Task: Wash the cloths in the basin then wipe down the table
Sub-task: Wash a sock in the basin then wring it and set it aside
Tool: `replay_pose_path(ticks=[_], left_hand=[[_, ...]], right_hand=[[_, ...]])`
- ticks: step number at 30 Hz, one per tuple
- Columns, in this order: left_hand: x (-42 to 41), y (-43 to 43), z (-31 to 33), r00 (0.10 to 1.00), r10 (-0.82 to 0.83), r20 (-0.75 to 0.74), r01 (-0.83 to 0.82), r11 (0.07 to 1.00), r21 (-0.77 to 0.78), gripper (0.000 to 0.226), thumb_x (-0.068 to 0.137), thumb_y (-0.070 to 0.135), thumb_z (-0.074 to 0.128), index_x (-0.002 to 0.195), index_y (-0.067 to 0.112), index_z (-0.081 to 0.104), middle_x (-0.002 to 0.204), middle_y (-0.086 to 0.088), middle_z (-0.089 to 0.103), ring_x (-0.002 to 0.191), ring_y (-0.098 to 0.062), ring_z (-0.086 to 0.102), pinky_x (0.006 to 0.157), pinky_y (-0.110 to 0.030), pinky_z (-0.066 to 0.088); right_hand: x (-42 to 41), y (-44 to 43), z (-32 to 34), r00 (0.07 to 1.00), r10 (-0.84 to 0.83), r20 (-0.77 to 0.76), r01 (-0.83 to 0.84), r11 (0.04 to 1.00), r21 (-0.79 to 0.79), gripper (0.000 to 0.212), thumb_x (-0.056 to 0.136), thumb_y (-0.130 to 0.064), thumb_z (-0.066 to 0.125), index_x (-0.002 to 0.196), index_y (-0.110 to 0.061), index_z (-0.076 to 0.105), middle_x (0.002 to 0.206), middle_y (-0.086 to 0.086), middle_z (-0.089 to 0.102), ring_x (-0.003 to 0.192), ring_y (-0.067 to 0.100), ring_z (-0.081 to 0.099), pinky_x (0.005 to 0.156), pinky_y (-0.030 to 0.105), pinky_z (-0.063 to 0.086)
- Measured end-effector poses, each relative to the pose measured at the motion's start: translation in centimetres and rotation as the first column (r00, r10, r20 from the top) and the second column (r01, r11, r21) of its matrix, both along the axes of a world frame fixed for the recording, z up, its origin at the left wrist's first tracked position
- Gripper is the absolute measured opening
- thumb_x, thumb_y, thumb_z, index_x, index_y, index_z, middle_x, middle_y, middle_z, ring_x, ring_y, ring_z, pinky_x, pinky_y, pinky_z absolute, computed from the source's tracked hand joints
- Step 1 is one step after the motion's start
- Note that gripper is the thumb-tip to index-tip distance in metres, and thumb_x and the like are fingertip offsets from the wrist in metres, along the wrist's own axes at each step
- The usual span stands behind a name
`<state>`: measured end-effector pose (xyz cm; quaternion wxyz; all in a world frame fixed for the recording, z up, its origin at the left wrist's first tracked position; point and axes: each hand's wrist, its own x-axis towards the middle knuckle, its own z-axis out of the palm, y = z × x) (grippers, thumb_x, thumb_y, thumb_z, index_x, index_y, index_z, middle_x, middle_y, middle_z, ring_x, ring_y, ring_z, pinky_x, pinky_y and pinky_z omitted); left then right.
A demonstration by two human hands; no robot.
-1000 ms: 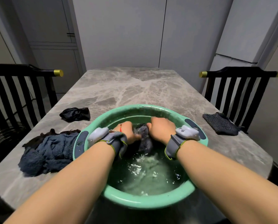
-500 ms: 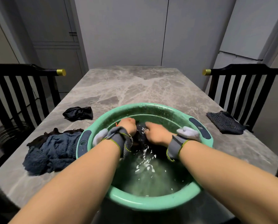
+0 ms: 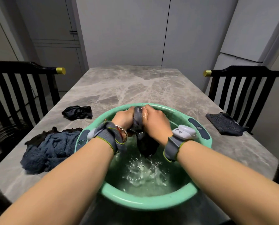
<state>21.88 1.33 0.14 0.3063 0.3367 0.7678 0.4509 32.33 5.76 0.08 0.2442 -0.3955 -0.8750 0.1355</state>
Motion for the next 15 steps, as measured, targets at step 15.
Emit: replay_pose_path(ticks=[15], left_hand=[[1.5, -1.5, -4.8, 0.876, -0.251, -0.412, 0.045, 0.893, -0.449, 0.045, 0.096, 0.028, 0.045, 0.14, 0.017, 0.039, 0.131, -0.016, 0.047, 0.122, -0.029, 0.051, 0.094, -0.028, 0.041]], right_hand=[[1.3, 0.4, -4.3, 0.684, 0.19, 0.705, -0.013, 0.968, -0.249, 0.068, 0.096, -0.04, 0.045, 0.151, -0.016, 0.012, 0.156, 0.017, 0.012, 0.144, 0.037, 0.015, 0.115, 0.043, 0.017]])
